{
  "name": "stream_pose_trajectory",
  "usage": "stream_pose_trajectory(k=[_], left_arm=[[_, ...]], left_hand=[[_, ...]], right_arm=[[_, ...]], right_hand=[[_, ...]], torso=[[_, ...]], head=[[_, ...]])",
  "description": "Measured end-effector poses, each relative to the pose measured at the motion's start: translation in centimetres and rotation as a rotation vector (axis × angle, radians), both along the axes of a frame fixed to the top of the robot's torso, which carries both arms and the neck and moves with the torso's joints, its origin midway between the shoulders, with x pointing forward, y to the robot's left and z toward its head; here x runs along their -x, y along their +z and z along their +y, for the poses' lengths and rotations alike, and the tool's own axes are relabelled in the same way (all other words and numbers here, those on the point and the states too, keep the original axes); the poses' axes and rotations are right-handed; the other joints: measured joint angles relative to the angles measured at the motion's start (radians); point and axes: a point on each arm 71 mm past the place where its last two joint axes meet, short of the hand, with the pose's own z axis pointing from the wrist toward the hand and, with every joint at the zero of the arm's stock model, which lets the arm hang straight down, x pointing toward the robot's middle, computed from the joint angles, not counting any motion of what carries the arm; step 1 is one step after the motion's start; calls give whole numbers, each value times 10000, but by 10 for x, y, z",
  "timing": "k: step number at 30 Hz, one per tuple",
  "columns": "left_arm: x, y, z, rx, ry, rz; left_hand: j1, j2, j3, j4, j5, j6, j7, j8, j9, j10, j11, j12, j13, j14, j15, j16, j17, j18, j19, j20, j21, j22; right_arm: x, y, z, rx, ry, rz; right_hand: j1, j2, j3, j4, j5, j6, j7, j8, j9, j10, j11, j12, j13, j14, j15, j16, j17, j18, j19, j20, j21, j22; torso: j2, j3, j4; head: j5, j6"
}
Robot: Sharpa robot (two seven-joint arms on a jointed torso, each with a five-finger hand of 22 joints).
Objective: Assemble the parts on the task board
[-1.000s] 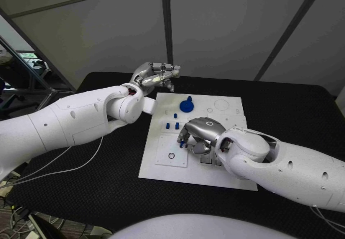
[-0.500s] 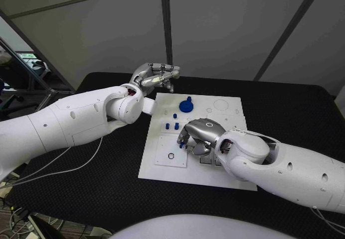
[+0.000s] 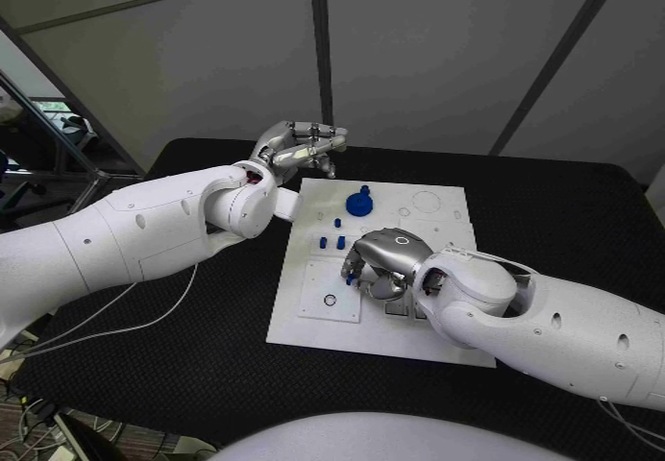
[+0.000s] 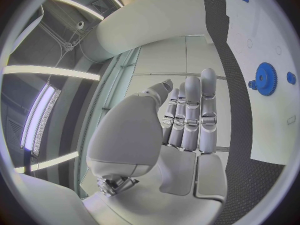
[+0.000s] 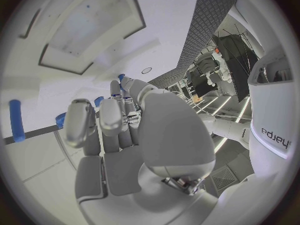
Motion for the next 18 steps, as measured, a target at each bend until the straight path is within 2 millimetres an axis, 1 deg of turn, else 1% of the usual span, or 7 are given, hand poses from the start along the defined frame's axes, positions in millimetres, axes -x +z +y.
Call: stream_pose_trajectory(k=[8, 9, 11, 14, 15, 17, 18], left_arm=[[0, 0, -1, -7, -47, 32], [0, 0, -1, -9, -47, 34], [0, -1, 0, -14, -42, 38], [0, -1, 0, -21, -42, 46], [0, -1, 0, -22, -43, 48], [0, -1, 0, -25, -44, 51], [0, -1, 0, -26, -44, 53]], left_hand=[[0, 0, 0, 0, 0, 0, 0, 0, 0, 1, 1, 0, -5, 0, 0, 0, 1, 0, 0, 0, 0, 1], [0, 0, 0, 0, 0, 0, 0, 0, 0, 0, 1, 0, -5, 0, 0, 0, 0, 0, 0, 0, 0, 1], [0, 0, 0, 0, 0, 1, 0, 0, 0, 0, 1, 0, -4, 0, 0, 0, 1, 0, 0, 0, 0, 1], [0, 0, 0, 0, 0, 1, -1, 0, 0, 1, 1, 0, -4, 0, 0, 0, 1, 0, 0, 0, 0, 1], [0, 0, 0, 0, 0, 0, -1, 0, 0, 1, 1, 0, -4, 0, 0, 0, 1, 1, 0, 0, 0, 1], [0, 0, 0, 0, 0, 1, 0, 0, 0, 1, 1, 0, -4, 0, 0, 0, 1, 1, 0, 0, 0, 1], [0, 0, 0, 0, 0, 1, -1, 0, 0, 1, 1, 0, -4, 0, 0, 0, 1, 1, 0, 0, 0, 1]], right_arm=[[2, -3, 3, 186, 107, 56], [2, -3, 4, 197, 115, 51], [2, -3, 4, 216, 123, 52], [3, -4, 4, 238, 112, 56], [2, -5, 3, 244, 95, 53], [2, -5, 3, 234, 68, 43], [3, -5, 3, 213, 55, 35]], right_hand=[[-90, -24, -46, -10, -3, -1, 1, 27, -1, -3, 3, -29, 12, 0, 0, 0, -5, 0, 0, 0, 0, -1], [-168, -49, -71, 15, -3, -5, 4, 27, -1, -50, 50, -76, 14, 0, 0, 0, -6, 0, 0, 0, 0, -1], [-274, -108, -107, 51, 3, -203, 114, -61, -7, -254, 170, -215, -6, 0, 0, 0, -69, 0, -17, 17, -6, -56], [-414, -248, -151, 96, 19, -660, 267, -230, -137, -788, 339, -380, -82, -8, 170, -169, -386, 1, -229, 176, -242, -328], [-493, -327, -179, 125, 20, -961, 310, -236, -209, -1103, 372, -414, -164, -21, 239, -316, -586, 1, -396, 227, -414, -531], [-573, -407, -219, 165, -36, -1261, 358, -234, -250, -1501, 446, -454, -269, -79, 298, -612, -977, 12, -748, 296, -779, -940], [-612, -447, -253, 199, -39, -1410, 410, -235, -261, -1705, 516, -467, -272, -130, 349, -796, -1215, 126, -917, 324, -972, -1152]], torso=[[-3, 1, 5], [-4, 1, 5], [-7, 1, 5], [-8, 3, 1], [-8, 5, -4], [-8, 5, -5], [-8, 5, -5]], head=[[29, -38], [31, -39], [39, -40], [45, -40], [45, -40], [46, -33], [45, -32]])
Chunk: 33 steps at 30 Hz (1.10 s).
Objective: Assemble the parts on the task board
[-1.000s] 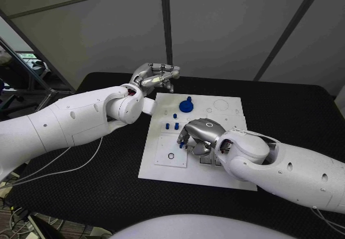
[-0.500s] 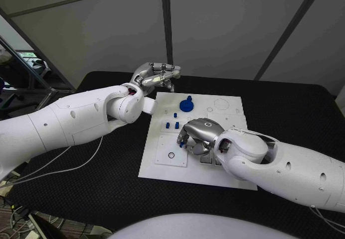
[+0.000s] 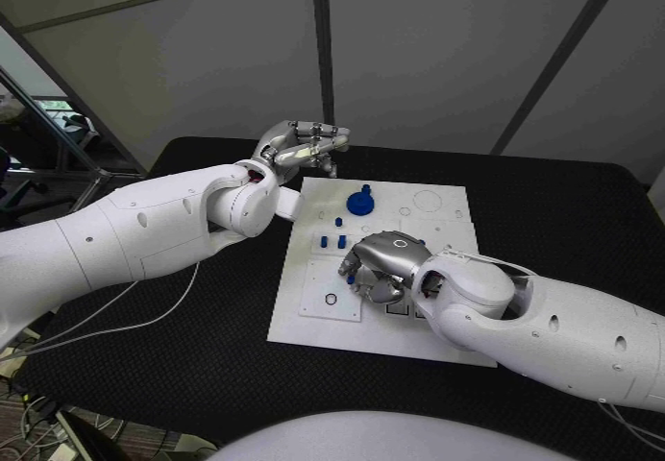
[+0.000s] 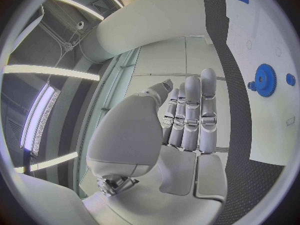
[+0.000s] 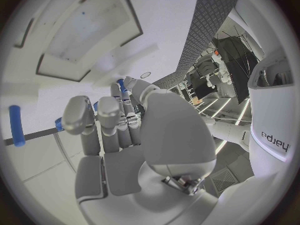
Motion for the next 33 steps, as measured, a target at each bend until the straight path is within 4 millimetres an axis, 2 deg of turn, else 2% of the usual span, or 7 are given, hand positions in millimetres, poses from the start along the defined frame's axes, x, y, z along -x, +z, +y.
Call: stream_pose_trajectory(k=[6, 11, 14, 20, 24, 28, 33], left_arm=[[0, 0, 1, -8, 1, 8], [-1, -1, 1, -20, 19, 18], [-1, -1, 2, -27, 31, 24], [-1, -1, 3, -39, 47, 28], [-1, -1, 4, -51, 66, 32], [-1, -2, 5, -67, 91, 36], [-1, -2, 8, -91, 136, 27]], left_hand=[[0, 0, 0, 0, 0, -34, -35, 0, 0, -41, 41, 0, 1, 0, 0, 0, -9, -2, 0, 0, 0, 0], [0, 0, 0, 0, 0, -34, -35, 0, 0, -41, 41, 0, 1, 0, 0, 0, -8, -1, 0, 0, 0, -8], [0, 0, 0, 0, 0, -35, -35, 0, 0, -41, 41, 0, 1, 0, 0, 0, -8, -2, 0, 0, 0, -8], [0, 0, 0, 0, 0, -34, -35, 0, 0, -41, 41, 0, 1, 0, 0, 0, -7, -2, 0, 0, 0, -7], [0, 0, 0, 0, 0, -34, -36, 0, 0, -41, 41, 0, 1, 0, 0, 0, -7, -2, 0, 0, 0, -7], [0, 0, 0, 0, 0, -34, -35, 0, 0, -40, 41, 0, 2, 0, 0, 0, -7, -1, 0, 0, 0, -6], [53, 53, 0, 0, 0, -34, -35, 0, 0, -40, 41, 45, 2, 0, 0, 0, -21, 0, 0, 0, 0, -19]], right_arm=[[1, -1, -1, -129, -127, -62], [3, 2, -5, -343, -252, -196], [5, 5, -8, -494, -300, -285], [12, 12, -24, -772, -457, -470], [10, 21, -37, -840, -684, -618], [-6, 42, -59, -843, -1297, -1010], [-23, 50, -84, -484, -1967, -1109]], right_hand=[[-23, -23, -63, 63, -38, -287, 39, 0, -3, -390, 108, 119, 30, -123, 45, -414, -563, 39, -358, 83, -436, -479], [-22, -24, -105, 105, -38, -300, 55, 0, 17, -391, 109, 248, 50, -123, 45, -345, -471, 38, -358, 83, -437, -461], [-22, -24, -133, 133, -37, -219, -11, 64, 46, -390, 108, 364, 59, -122, 45, -238, -372, 37, -314, 82, -430, -387], [-22, -24, -171, 171, -37, -117, -39, 64, 58, -361, 80, 469, 67, -83, 6, -190, -367, 36, -264, 66, -385, -354], [-74, -76, -283, 226, -37, -75, -80, 64, 58, -386, 30, 559, 67, -62, -15, -149, -331, 36, -229, 31, -385, -322], [-170, -172, -535, 284, -37, -137, -142, 65, 52, -479, -57, 634, 67, -48, -29, -122, -353, 36, -229, 31, -385, -330], [-98, -263, -990, 347, -37, -463, -106, 9, 14, -788, -10, 702, 49, -48, -29, -219, -627, 35, -229, 31, -512, -499]], torso=[[1, 0, 0], [5, 2, 0], [7, 6, 0], [8, 9, -6], [1, 3, -12], [-4, -2, -17], [-6, -3, -17]], head=[[-22, 12], [-26, 13], [-29, 25], [-29, 36], [-95, 80], [-242, 201], [-379, 324]])
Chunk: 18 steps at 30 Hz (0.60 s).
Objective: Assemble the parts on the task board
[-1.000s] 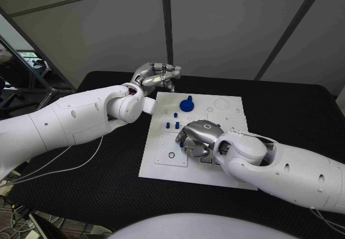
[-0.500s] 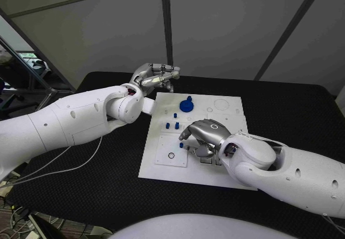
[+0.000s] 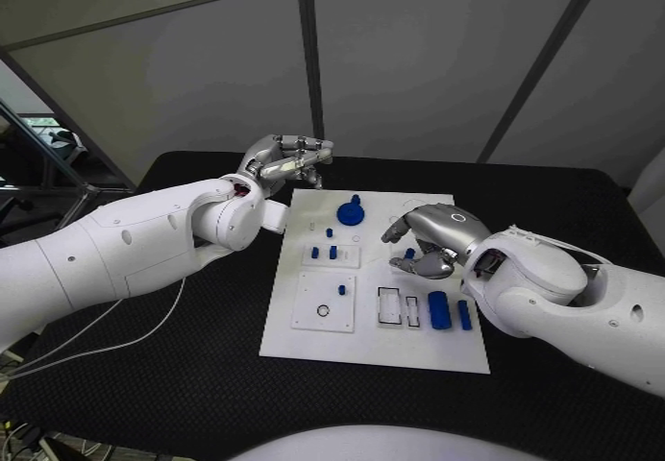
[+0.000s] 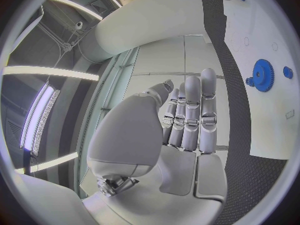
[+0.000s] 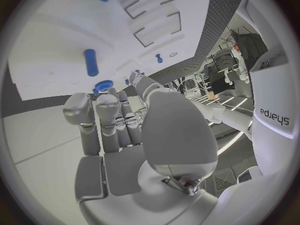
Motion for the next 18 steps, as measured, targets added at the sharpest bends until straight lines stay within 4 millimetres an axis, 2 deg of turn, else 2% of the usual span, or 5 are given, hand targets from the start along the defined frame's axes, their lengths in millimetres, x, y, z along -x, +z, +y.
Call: stream_pose_trajectory(k=[3, 5, 7, 8, 18], left_arm=[[0, 0, 2, -20, 32, -2], [1, -1, 2, -38, 41, 9], [1, -2, 2, -50, 41, 20], [1, -2, 2, -55, 41, 25], [1, -3, 3, -82, 46, 48]], left_hand=[[0, 0, 0, 0, 0, 0, 0, 0, 0, 0, 0, 0, 0, 0, 0, 0, 0, -2, 0, 0, 0, 0], [0, 0, 0, 0, 0, 0, 0, 0, 0, 0, 0, 0, 0, 0, 0, 0, 0, -2, 0, 0, 0, 1], [0, 0, 0, 0, 0, 0, 0, 0, 0, 0, 0, 0, 0, 0, 0, 0, 1, -2, 0, 0, 0, 1], [0, 0, 0, 0, 0, 0, 0, 0, 0, 0, 0, 0, 0, 0, 0, 0, 1, -2, 0, 0, 0, 1], [0, 0, -28, -28, 0, 0, 0, 0, 0, 0, 0, 0, 1, 0, 0, 0, 2, -2, 0, 0, 0, 1]], right_arm=[[-7, 0, -10, 247, -258, 77], [-9, 0, -13, 380, -317, 122], [-10, 0, -14, 564, -338, 183], [-11, -1, -15, 659, -346, 216], [-14, -8, -16, 1585, -372, 597]], right_hand=[[109, -60, -188, -6, -3, -33, -33, -8, 0, -88, -7, 50, 0, 0, 0, -51, -80, 0, 0, 0, -39, -68], [295, 21, -349, -36, -185, -33, -33, -8, 0, -193, -6, 116, 0, 0, 0, -51, -148, 0, 0, 0, -109, -136], [394, 41, -500, -19, -343, -84, -84, -8, 1, -332, -13, 116, 1, 0, 0, -138, -228, 160, -31, -20, -225, -228], [427, 35, -594, 3, -401, -84, -84, -8, 1, -369, -9, 129, 1, 0, 0, -163, -273, 159, -95, -15, -266, -272], [626, 233, -906, 223, -465, 13, -175, -4, 34, -399, 22, 414, 1, -1, 1, -166, -312, 159, -109, 0, -295, -340]], torso=[[1, 0, 0], [5, 3, 0], [8, 4, 6], [10, 4, 12], [19, -5, 34]], head=[[-62, 55], [-81, 73], [-93, 78], [-101, 79], [-54, 12]])
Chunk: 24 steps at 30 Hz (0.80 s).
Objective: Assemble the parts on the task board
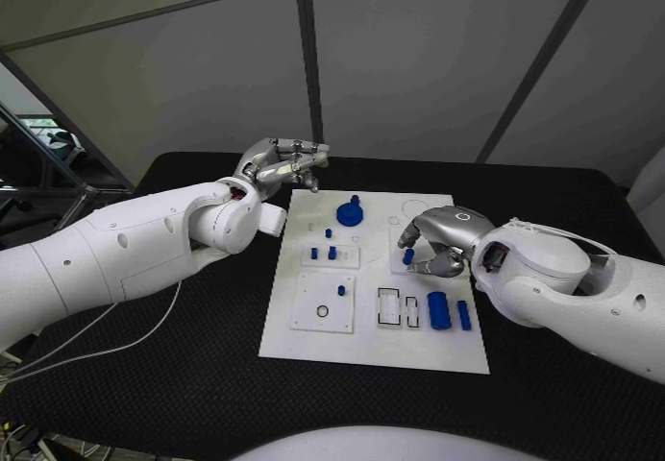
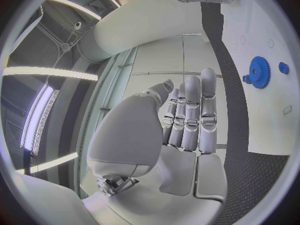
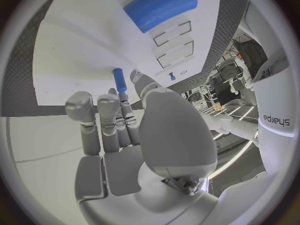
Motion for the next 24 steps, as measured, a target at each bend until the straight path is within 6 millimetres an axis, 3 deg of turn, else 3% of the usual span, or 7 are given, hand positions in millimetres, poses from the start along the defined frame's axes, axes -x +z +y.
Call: stream_pose_trajectory(k=[3, 7, 24], left_arm=[[0, 0, 0, -6, 2, 9], [0, 0, 0, -8, -7, 20], [0, -1, 1, -27, -16, 74]], left_hand=[[0, 0, 0, 0, 0, 0, 0, 0, 0, 0, 0, 0, 0, 0, 0, 0, 0, 0, 0, 0, -2, 0], [0, 0, 0, 0, 0, 0, 0, 0, 0, 0, 0, 0, 0, 0, 0, 0, -8, 0, 0, 0, -39, -2], [0, 0, 0, 0, 0, 0, 0, 0, 0, 0, 0, 0, 1, 0, 0, 0, -7, 0, 0, 0, -39, -9]], right_arm=[[-1, -1, 2, 118, 11, 61], [-2, -2, 2, 219, -38, 107], [-3, -3, 2, 176, -199, 132]], right_hand=[[131, 131, 3, 11, 0, 152, 11, 59, 13, 188, -136, 170, 0, 0, 0, 0, 0, -1, 41, -41, 0, 26], [298, 298, 261, 86, 0, 471, 23, 121, 39, 527, -150, 322, 0, 54, -54, 175, 153, -2, 248, -83, 160, 258], [428, 428, 1083, 221, 160, 1244, -47, 346, 106, 1715, -360, 449, 34, 162, -162, 926, 1007, -44, 867, -217, 1009, 1199]], torso=[[3, 0, -5], [3, 1, -5], [1, 10, -11]], head=[[0, -15], [-13, -56], [-19, -121]])
